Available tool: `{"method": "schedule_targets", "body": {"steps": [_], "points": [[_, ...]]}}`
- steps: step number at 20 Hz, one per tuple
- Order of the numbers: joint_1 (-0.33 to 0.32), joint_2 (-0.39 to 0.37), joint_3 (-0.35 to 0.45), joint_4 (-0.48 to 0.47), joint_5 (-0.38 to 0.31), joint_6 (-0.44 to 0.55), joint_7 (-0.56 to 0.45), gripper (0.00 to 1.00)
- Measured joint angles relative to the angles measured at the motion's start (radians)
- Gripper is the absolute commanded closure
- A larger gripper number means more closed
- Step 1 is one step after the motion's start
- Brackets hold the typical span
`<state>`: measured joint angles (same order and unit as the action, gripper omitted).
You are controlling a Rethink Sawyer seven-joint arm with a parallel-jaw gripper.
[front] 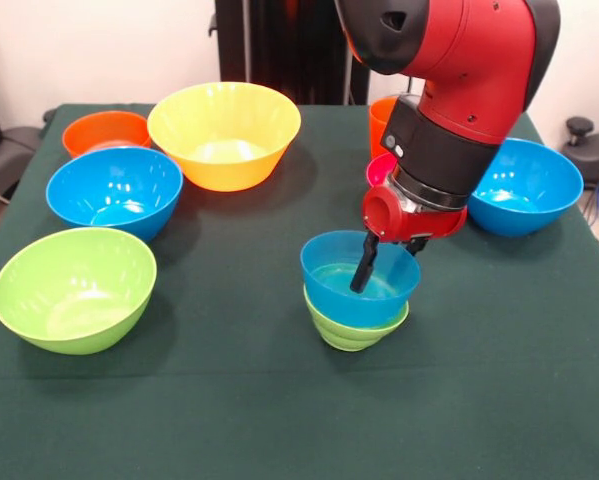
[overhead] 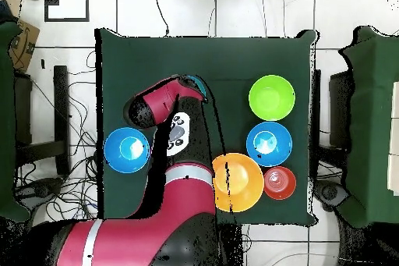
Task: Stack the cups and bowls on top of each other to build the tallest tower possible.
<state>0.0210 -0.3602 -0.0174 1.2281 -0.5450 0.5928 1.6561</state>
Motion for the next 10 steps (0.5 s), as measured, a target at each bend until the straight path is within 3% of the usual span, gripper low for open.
{"method": "schedule_targets", "body": {"steps": [10], "points": [[-0.004,-0.010,0.000,0.002,0.002,0.021,0.000,0.00]]}}
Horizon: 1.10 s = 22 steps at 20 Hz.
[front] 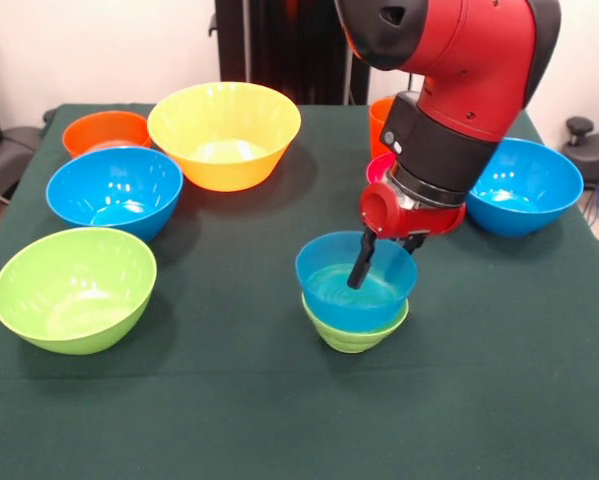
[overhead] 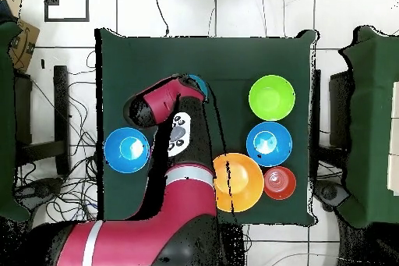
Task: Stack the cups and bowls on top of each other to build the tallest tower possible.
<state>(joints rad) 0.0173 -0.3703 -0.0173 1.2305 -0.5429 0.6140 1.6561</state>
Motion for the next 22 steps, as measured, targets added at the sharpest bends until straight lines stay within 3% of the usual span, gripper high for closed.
{"method": "schedule_targets", "body": {"steps": [22], "points": [[-0.063,-0.115,0.016,0.013,0.020,0.047,0.000,0.00]]}}
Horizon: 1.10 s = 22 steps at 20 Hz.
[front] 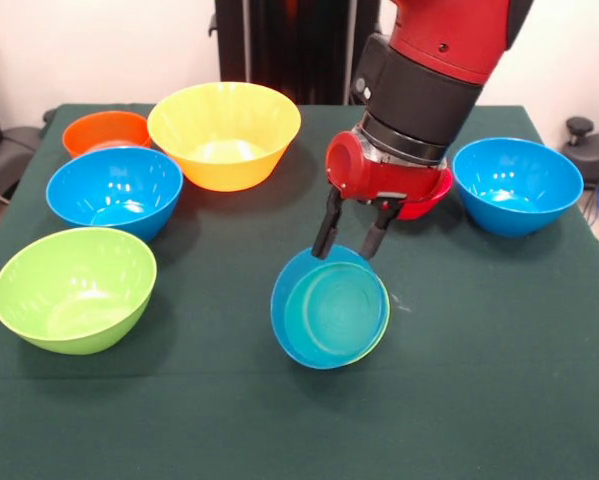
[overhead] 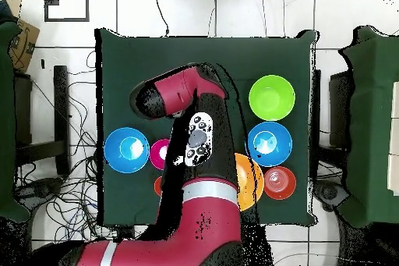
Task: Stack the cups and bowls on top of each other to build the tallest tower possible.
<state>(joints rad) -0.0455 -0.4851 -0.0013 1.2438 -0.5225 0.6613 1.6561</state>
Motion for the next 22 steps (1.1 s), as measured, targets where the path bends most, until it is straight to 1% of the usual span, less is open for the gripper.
{"method": "schedule_targets", "body": {"steps": [13,22], "points": [[0.000,0.002,0.010,0.000,0.035,0.035,0.000,0.00],[0.000,0.009,0.018,0.000,0.073,0.070,0.000,0.00]]}}
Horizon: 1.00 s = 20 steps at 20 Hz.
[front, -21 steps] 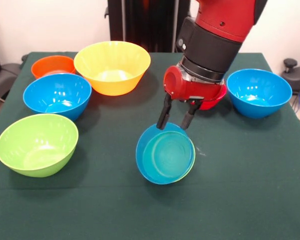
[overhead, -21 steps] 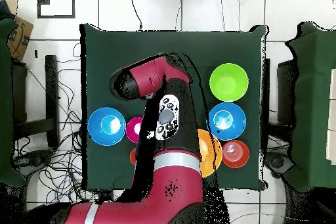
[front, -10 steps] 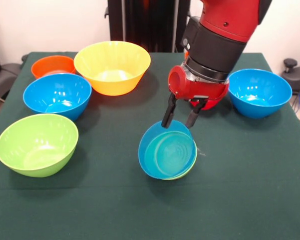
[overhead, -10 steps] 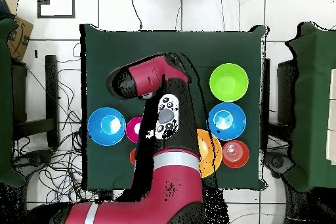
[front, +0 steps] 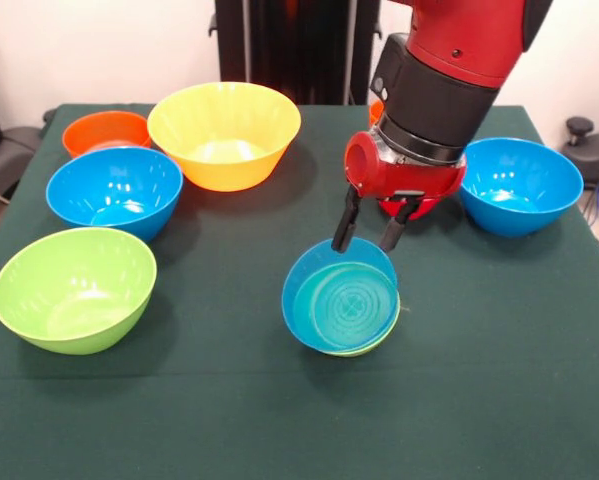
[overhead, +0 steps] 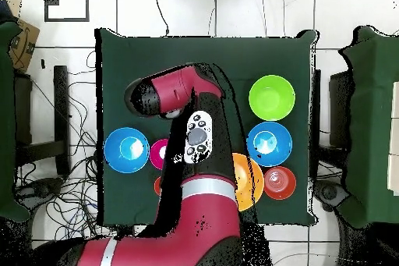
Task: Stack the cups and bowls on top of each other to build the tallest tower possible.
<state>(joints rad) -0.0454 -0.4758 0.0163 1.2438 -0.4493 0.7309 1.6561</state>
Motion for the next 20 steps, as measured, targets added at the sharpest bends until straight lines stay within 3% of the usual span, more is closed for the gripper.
{"method": "schedule_targets", "body": {"steps": [14,20], "points": [[0.015,0.004,0.006,0.000,0.058,0.024,0.000,0.00],[0.027,-0.005,0.006,0.000,0.091,0.094,0.000,0.00]]}}
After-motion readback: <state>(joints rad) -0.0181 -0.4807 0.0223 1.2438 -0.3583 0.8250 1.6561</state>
